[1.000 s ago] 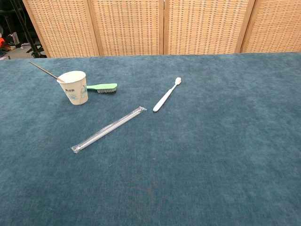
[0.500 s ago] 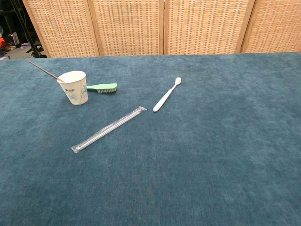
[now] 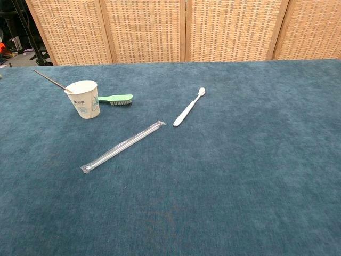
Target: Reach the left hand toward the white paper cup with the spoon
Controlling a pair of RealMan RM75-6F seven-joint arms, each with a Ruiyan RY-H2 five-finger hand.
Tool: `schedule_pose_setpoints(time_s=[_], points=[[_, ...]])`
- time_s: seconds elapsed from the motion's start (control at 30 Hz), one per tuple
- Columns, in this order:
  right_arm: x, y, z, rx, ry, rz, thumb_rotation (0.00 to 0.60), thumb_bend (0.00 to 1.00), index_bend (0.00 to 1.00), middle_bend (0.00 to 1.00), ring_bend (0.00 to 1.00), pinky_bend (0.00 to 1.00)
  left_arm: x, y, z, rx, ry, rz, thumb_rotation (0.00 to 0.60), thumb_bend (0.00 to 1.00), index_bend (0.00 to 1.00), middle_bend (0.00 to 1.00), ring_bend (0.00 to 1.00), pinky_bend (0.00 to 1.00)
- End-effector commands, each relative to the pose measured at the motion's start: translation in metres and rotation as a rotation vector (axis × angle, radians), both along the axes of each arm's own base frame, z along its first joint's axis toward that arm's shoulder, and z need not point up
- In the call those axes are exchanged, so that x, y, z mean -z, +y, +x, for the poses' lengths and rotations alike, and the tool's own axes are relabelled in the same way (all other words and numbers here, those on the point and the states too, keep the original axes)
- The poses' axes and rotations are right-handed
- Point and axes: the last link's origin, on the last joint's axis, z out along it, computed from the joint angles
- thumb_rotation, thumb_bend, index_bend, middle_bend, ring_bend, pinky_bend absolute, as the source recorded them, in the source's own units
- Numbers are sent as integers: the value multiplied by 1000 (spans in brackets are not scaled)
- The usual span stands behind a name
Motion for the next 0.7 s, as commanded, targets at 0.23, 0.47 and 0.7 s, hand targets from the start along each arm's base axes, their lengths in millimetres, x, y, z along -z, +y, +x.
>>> schedule_pose_setpoints(time_s=[0.23, 0.47, 0.7], points=[[-4, -3, -4, 13, -17, -4, 600, 0, 0, 0, 0, 0, 32, 42, 27, -38, -15, -96, 600, 1000, 0, 958, 1000, 1000], [-6, -4, -6, 18, -25, -6, 600, 0, 0, 0, 0, 0, 39, 54, 37, -39, -12, -101, 600, 1000, 0, 958, 1000, 1000], [-7, -5, -7, 21, -28, -6, 600, 0, 0, 0, 0, 0, 41, 57, 42, -36, 4, -98, 600, 1000, 0, 958, 1000, 1000]])
